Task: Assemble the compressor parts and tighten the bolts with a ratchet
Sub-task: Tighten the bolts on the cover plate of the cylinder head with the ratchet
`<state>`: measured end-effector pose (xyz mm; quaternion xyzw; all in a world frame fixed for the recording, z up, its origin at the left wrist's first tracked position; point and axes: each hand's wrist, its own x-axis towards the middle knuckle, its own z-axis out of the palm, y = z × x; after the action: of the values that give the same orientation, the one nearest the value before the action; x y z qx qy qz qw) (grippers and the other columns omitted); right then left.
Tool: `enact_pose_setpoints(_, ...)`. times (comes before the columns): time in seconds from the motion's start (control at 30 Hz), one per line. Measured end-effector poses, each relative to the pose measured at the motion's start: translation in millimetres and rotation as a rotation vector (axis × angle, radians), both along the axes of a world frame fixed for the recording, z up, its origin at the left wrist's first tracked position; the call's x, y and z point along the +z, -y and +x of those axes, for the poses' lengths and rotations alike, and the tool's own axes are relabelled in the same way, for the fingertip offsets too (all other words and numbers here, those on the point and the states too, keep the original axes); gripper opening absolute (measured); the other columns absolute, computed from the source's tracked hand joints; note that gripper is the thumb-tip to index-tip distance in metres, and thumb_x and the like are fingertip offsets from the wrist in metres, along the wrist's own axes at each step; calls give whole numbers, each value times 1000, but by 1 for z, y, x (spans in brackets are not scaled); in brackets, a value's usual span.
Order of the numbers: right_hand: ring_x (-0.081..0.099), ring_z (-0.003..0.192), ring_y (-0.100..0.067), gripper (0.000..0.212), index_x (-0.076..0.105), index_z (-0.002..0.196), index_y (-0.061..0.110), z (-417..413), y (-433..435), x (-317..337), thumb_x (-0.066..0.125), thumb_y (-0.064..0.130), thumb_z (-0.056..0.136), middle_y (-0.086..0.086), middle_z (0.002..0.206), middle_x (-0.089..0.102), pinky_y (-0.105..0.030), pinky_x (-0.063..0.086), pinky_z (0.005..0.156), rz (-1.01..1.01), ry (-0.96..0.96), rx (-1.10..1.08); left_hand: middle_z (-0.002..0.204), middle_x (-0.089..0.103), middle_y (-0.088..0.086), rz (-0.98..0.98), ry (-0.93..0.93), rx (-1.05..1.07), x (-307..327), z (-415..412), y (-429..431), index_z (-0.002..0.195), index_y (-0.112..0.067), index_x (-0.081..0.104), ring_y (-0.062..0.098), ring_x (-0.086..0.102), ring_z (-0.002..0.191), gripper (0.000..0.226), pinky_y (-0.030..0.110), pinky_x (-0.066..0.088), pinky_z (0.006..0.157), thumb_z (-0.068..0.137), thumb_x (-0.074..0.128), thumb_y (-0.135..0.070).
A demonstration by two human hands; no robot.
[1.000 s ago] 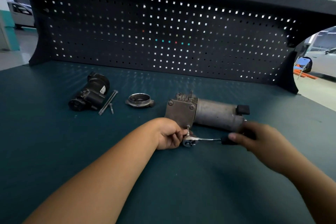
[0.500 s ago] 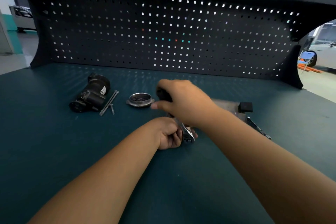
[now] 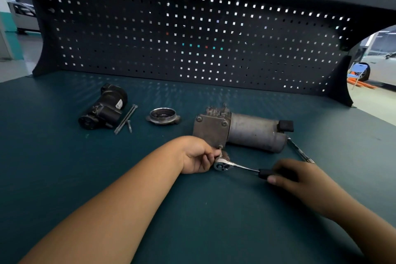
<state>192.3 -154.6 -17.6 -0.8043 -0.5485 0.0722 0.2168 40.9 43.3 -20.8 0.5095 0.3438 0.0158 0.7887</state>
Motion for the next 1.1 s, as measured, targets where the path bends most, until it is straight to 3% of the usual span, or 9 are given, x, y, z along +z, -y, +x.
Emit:
enact_pose_setpoints(0.2,59,67,-4,12,66,74,23,-9,-8,40,75,31,74,6,66,64,-16,40,63,222,128,27,69,46,1,19,10,69,-3,4,2,78,-4,55,0,39,26,23,7,28,28,97,41,-4)
enact_pose_setpoints(0.33,56,70,-4,27,62,85,20,-44,-41,79,74,37,69,13,73,64,-16,39,60,359,208,162,73,49,2,15,18,114,-4,4,2,77,-6,51,0,42,27,22,7,27,28,95,41,0)
enact_pose_setpoints(0.47,54,91,-17,38,52,111,22,-85,-85,95,69,37,80,5,95,61,-34,46,77,241,388,364,81,52,3,18,4,137,-5,6,0,74,-3,52,0,39,25,30,7,26,27,93,30,7)
enact_pose_setpoints(0.57,47,89,-16,38,48,116,26,-97,-99,99,64,38,84,9,92,50,-34,42,71,149,482,413,85,52,4,28,-4,138,-5,6,1,82,-4,53,0,38,25,26,9,27,26,94,32,5)
enact_pose_setpoints(0.77,49,66,-11,34,49,74,21,-44,-50,93,74,44,69,11,68,52,-33,42,59,257,336,122,75,50,2,7,30,89,-1,1,1,77,-5,52,0,39,28,19,7,29,29,95,46,-4)
enact_pose_setpoints(0.87,52,67,-16,38,51,71,21,-14,-17,62,73,51,67,4,70,54,-32,42,59,46,360,-70,62,50,1,5,13,54,0,-1,1,77,-3,56,0,40,29,22,7,30,30,96,44,-5)
enact_pose_setpoints(0.93,54,71,-18,37,48,69,23,-11,-4,31,66,55,74,5,71,55,-33,45,63,-30,286,-108,66,52,1,6,1,30,1,-2,2,80,-3,56,0,40,29,23,7,30,30,97,41,-5)
enact_pose_setpoints(1.0,54,71,-17,38,42,68,25,-15,2,7,58,57,81,7,70,52,-32,43,63,-28,245,-106,80,50,2,16,-7,6,2,-2,2,81,-3,57,0,38,29,24,6,28,29,98,39,-6)
enact_pose_setpoints(1.1,54,69,-15,37,45,68,24,-15,3,1,58,57,80,7,68,53,-32,43,61,14,212,-120,78,53,1,32,-8,11,2,-1,4,80,-3,57,0,36,28,26,5,25,29,98,38,-5)
